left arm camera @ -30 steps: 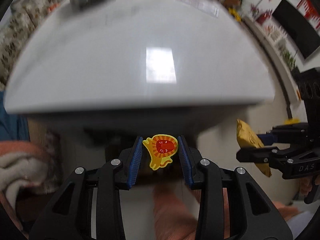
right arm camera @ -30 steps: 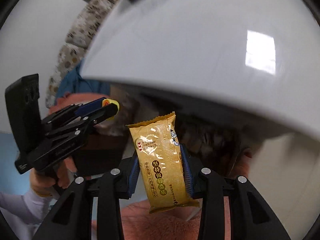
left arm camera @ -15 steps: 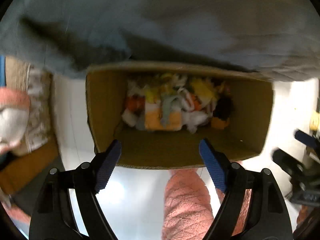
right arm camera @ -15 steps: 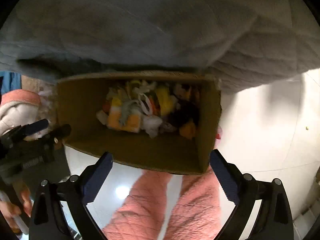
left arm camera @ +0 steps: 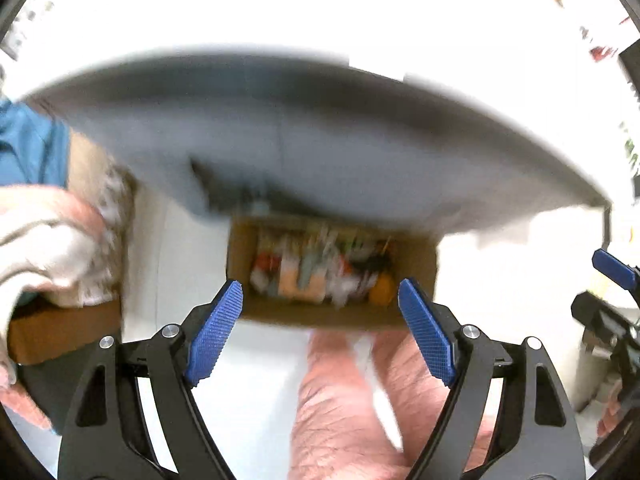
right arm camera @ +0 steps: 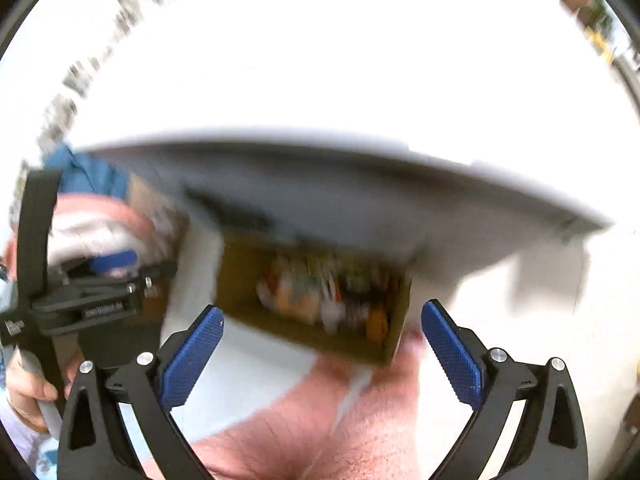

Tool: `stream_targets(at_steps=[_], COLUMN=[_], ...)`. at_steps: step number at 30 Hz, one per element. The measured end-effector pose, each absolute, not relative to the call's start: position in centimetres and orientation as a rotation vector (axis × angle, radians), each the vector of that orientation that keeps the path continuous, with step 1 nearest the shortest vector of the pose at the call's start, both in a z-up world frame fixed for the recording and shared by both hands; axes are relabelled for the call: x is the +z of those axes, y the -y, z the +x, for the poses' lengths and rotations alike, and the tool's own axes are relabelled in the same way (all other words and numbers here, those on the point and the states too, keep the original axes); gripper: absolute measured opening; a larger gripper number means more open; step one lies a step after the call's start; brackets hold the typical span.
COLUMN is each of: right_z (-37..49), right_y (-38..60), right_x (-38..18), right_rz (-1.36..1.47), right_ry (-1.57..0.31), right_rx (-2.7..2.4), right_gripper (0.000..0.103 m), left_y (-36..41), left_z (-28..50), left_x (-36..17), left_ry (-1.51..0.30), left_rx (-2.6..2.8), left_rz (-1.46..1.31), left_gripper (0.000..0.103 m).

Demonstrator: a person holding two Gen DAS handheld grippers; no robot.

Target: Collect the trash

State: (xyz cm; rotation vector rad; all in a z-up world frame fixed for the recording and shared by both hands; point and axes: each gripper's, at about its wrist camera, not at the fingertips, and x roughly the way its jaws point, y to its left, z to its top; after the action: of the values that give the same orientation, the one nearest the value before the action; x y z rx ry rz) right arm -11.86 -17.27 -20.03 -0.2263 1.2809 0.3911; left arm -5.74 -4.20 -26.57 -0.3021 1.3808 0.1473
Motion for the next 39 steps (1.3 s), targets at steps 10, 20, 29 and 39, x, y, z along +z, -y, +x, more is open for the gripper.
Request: stream_targets(at_steps=[10, 20, 29, 39], right_z=[-8.8, -7.7, -6.7, -5.9], right_y=[18.7, 20.0, 20.2, 20.0], right_x=[-1.8, 1.7, 2.0, 1.4], right_rz=[-0.140, -0.110, -0.111, -0.109], right_ry=[-0.794, -0.744, -0.747, -0.772], right_rx=[0.265, 0.227, 0.221, 0.203], right_gripper=[0.098, 0.098, 0.098, 0.098], left_y=[6.1, 9.1, 9.9, 10.3], left_z=[-0.7, 2.0, 3.3, 3.7], left_x=[-8.3, -5.6, -5.0, -5.1], left_ry=[-0.964, -0.920, -0.925, -0.937], left_rx=[0.209, 0.199, 0.183, 0.175], left_rz=[-0.217, -0.175, -0.171, -0.165], left_gripper=[0.082, 0.082, 0.082, 0.082])
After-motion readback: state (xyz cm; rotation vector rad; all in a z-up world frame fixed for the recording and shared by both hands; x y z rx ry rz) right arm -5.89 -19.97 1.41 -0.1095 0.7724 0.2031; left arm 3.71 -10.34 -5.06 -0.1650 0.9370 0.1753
